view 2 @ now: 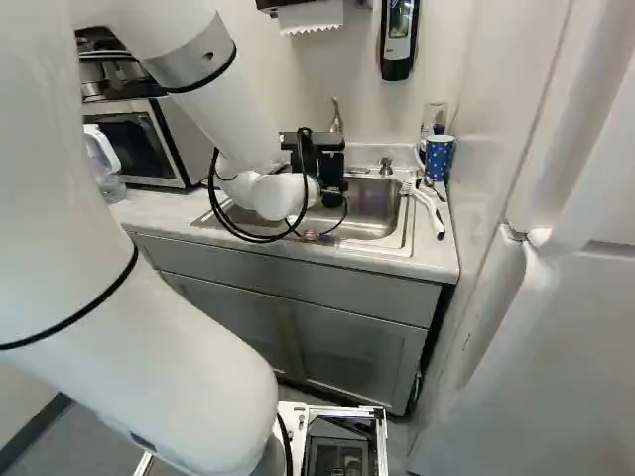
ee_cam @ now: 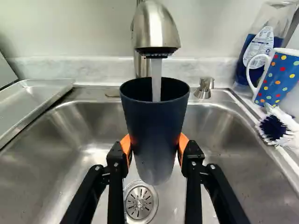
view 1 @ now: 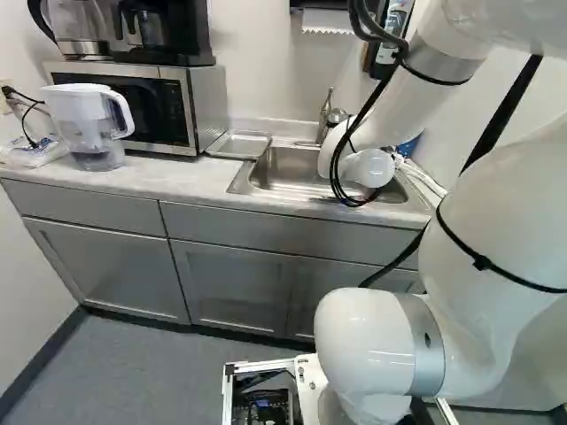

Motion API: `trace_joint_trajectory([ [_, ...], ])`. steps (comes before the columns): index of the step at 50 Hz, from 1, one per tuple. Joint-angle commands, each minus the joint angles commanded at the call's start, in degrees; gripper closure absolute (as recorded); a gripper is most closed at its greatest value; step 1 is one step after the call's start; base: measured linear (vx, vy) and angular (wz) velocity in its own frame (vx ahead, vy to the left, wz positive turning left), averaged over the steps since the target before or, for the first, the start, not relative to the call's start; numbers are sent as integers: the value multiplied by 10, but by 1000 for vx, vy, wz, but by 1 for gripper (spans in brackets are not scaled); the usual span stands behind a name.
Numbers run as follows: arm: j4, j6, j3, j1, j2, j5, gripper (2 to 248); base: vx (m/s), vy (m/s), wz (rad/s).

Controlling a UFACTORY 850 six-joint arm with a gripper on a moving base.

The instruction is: Rinse the cup and place it in the tray

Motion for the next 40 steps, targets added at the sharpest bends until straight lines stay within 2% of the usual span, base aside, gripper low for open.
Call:
trace_joint_trajectory([
  [40, 0, 0, 0, 0, 0, 0, 133, 0, 0, 0],
])
